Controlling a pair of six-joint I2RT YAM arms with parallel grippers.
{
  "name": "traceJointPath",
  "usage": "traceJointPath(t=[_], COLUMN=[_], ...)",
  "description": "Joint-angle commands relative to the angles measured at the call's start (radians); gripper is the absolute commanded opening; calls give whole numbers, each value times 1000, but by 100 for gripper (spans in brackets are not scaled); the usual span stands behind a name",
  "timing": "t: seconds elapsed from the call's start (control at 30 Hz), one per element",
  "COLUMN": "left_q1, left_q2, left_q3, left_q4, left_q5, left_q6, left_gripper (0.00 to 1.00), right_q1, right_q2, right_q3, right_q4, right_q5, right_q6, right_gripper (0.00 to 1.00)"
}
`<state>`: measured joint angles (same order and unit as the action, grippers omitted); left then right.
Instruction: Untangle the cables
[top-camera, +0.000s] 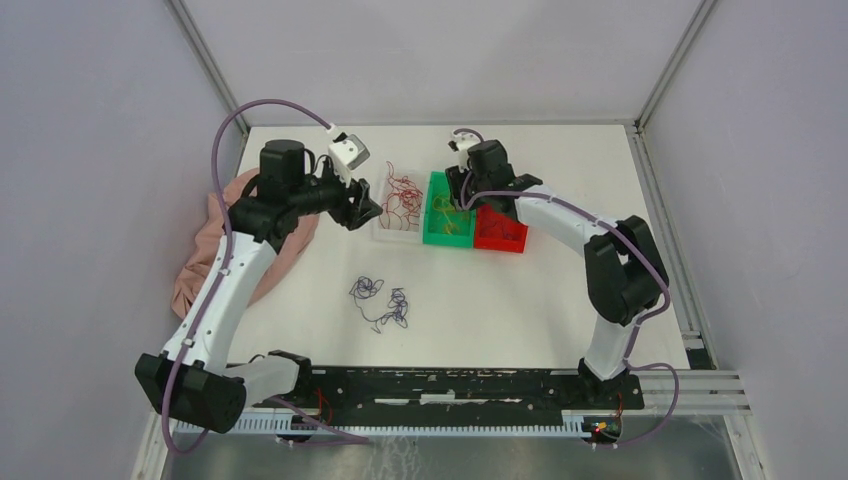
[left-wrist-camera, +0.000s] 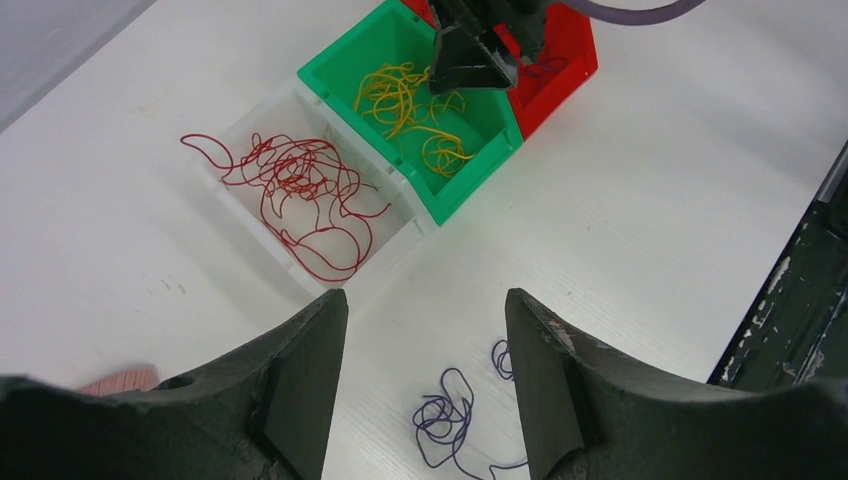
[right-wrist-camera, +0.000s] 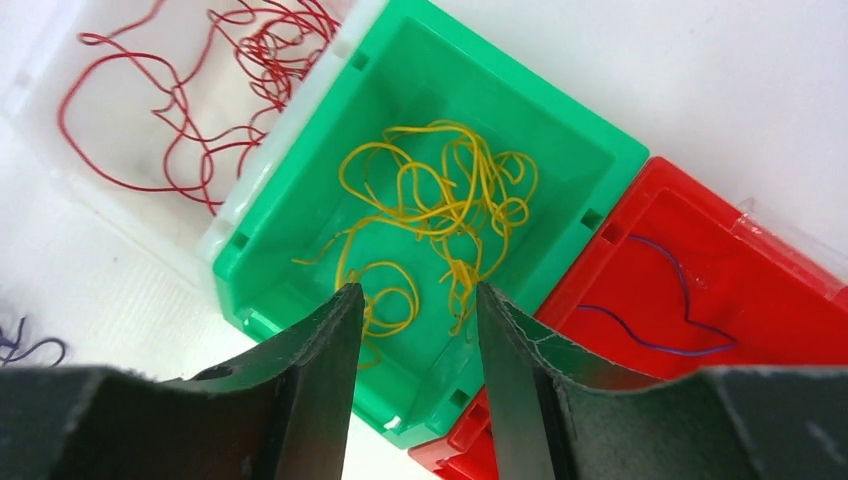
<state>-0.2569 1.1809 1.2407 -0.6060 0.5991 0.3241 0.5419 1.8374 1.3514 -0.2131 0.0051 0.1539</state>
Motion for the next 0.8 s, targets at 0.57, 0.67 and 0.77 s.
traceJointPath(t=[0.57, 0.67, 0.77], left_q1=[378, 422, 439], left_q2=[87, 102, 103], left_q3=[-107, -119, -128], left_q4=[-140, -140, -143], left_q5=[153, 162, 173], left_q6=[304, 317, 320], left_gripper=[66, 66, 67], right_q1=[597, 610, 612], right_q2=[-69, 22, 112], right_q3=[-222, -133, -69], right_q4=[264, 253, 276], right_q5=[-158, -133, -120], right_q6=[-20, -20, -8], right_gripper=[59, 59, 59])
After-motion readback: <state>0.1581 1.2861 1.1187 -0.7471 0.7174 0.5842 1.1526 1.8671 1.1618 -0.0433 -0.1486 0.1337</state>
